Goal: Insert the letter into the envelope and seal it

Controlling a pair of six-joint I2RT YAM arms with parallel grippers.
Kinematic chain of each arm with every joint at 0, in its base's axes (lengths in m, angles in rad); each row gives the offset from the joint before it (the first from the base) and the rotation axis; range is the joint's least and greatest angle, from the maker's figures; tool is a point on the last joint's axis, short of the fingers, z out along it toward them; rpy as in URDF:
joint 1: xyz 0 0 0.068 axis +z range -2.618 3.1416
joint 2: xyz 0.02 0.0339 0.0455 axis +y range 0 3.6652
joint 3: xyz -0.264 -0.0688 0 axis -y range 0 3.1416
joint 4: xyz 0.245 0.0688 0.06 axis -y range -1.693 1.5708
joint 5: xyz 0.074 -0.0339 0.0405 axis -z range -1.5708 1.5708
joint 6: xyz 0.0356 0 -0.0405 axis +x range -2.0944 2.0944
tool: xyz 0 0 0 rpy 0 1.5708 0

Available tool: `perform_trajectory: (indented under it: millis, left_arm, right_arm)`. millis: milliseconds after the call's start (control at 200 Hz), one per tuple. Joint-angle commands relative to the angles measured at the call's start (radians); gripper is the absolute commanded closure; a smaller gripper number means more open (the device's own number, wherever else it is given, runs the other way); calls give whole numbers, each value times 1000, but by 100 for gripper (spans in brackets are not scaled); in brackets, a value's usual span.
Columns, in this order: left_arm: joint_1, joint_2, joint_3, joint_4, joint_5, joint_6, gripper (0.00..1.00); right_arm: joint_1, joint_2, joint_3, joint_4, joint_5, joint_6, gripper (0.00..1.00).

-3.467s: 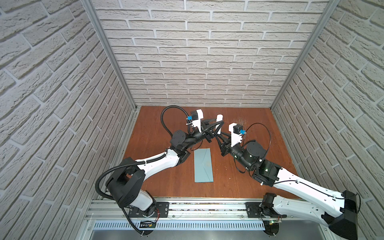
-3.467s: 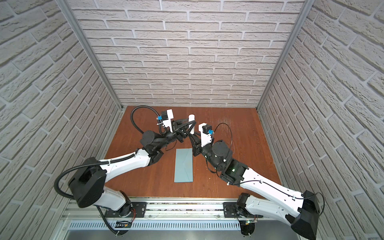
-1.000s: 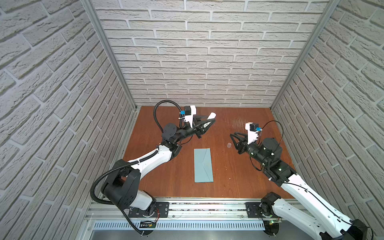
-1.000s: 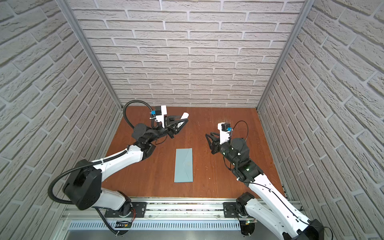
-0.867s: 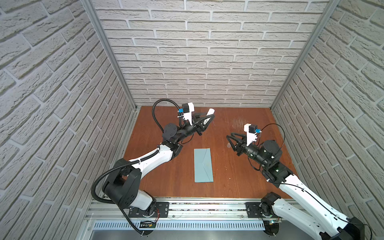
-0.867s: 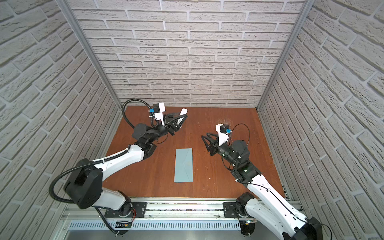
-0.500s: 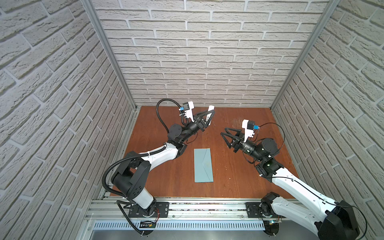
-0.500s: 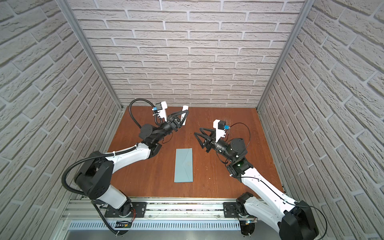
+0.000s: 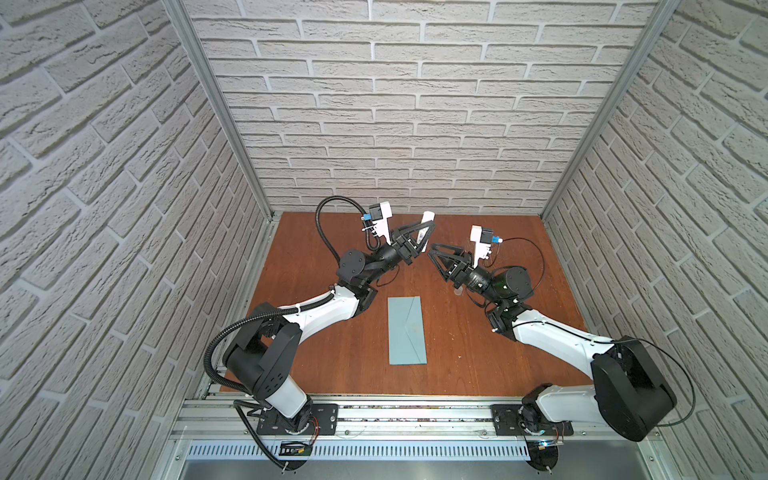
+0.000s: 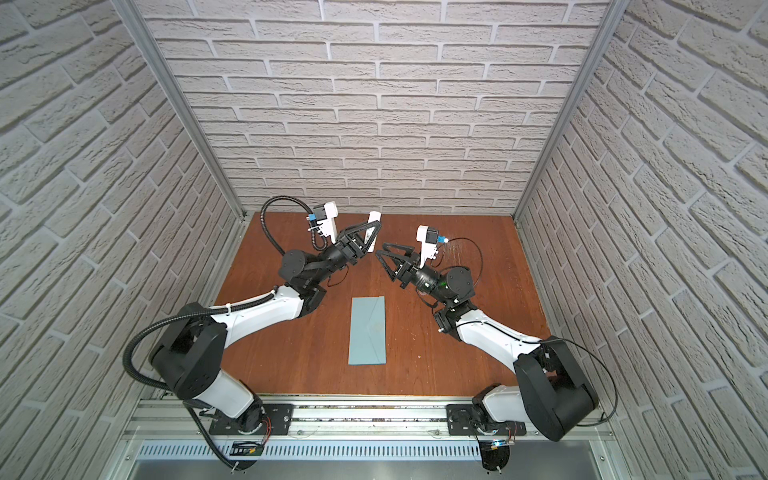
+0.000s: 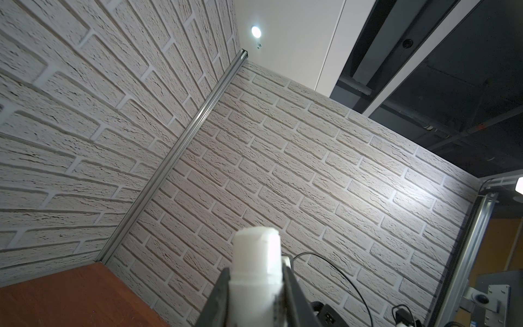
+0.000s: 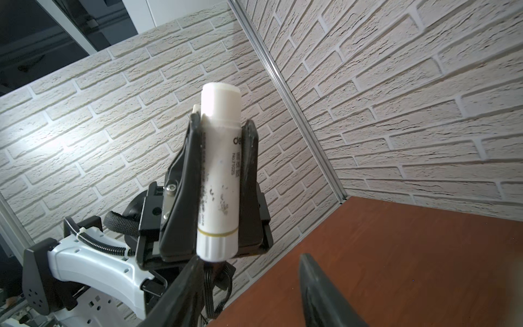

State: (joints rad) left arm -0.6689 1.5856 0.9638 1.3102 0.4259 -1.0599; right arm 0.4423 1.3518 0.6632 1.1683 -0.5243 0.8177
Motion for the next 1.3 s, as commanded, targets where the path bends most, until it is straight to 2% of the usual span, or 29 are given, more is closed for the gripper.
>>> perform_trajectory:
  millis: [0,565,745,860,975,1295]
  left_arm:
    - [-5,2,30,91,27,-3,77]
    - [-24,35,70,91,51,-6,74]
    - [-39,54,72,92,56,1,68]
    - [-43,56,66,92,57,8,62]
    - [-41,46,51,92,56,24,61]
    - [-24,21,24,92,57,41,59]
  right_arm:
    - [-2,2,37,151,-34,72,45]
    - [3,120,92,195,-84,171,55]
    - [5,141,123,184,-89,198,58]
    - [7,136,134,160,-94,204,68]
    - [7,116,133,132,-97,191,78]
    - [7,18,128,-67,-107,77,82]
